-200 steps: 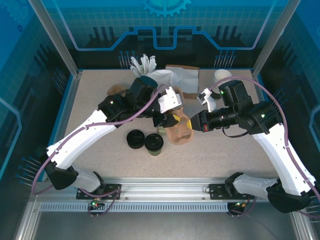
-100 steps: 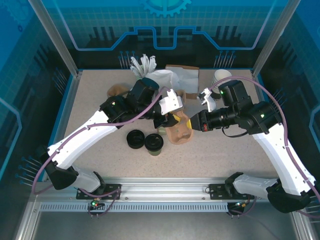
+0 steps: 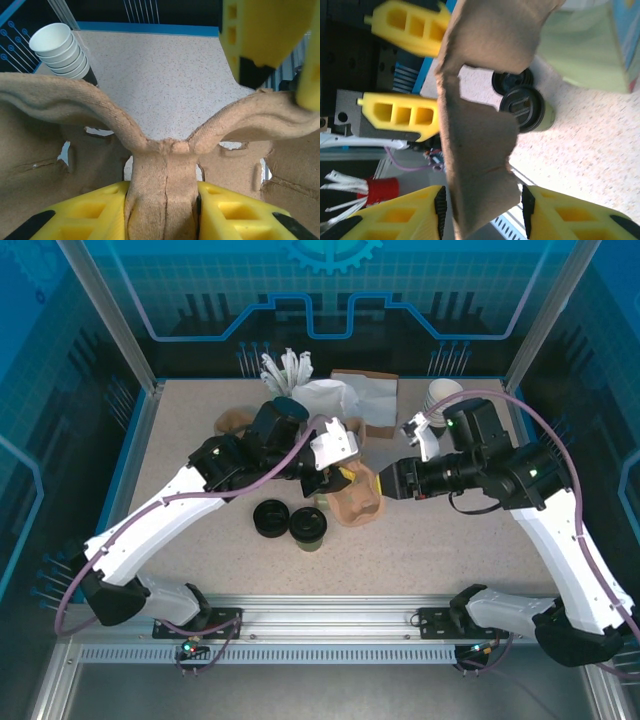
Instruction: Pack the takeout coffee
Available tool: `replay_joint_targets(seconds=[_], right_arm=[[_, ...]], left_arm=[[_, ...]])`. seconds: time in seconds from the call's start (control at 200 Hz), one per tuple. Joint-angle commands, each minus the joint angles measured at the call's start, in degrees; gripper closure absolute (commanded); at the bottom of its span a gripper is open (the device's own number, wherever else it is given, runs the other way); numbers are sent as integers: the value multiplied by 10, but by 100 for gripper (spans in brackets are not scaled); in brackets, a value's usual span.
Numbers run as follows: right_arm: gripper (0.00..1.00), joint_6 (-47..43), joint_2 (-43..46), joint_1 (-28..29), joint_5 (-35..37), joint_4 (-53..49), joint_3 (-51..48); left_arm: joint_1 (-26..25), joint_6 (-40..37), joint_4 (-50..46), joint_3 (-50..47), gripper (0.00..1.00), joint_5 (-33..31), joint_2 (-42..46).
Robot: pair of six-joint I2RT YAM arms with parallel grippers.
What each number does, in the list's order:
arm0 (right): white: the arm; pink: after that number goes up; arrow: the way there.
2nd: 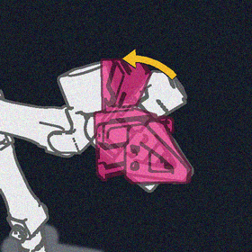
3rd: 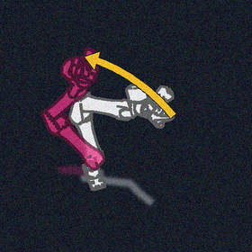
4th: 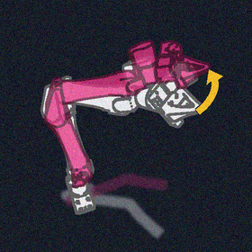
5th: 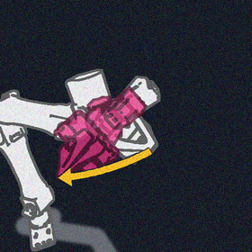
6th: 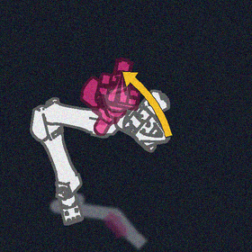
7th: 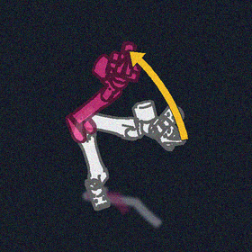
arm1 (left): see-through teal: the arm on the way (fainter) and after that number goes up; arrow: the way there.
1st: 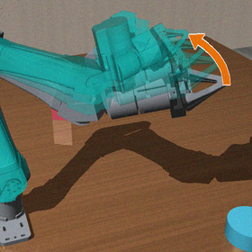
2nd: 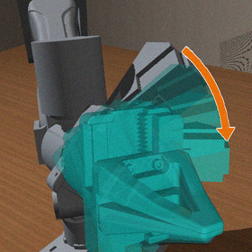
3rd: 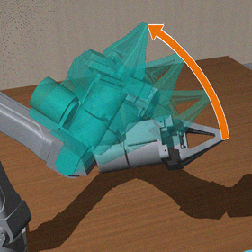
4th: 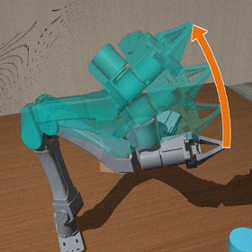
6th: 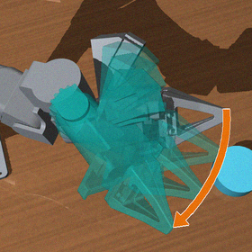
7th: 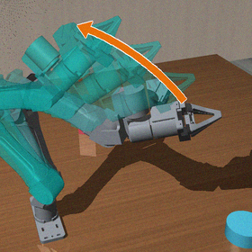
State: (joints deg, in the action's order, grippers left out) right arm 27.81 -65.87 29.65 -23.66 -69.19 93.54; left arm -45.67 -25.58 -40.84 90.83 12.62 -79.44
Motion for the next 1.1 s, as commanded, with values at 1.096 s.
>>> replay_joint_targets(seconds=[1.096], right_arm=[[55,-91,-376,-48,203,33,263]], left_arm=[[149,107,20,-61,65,23,119]])
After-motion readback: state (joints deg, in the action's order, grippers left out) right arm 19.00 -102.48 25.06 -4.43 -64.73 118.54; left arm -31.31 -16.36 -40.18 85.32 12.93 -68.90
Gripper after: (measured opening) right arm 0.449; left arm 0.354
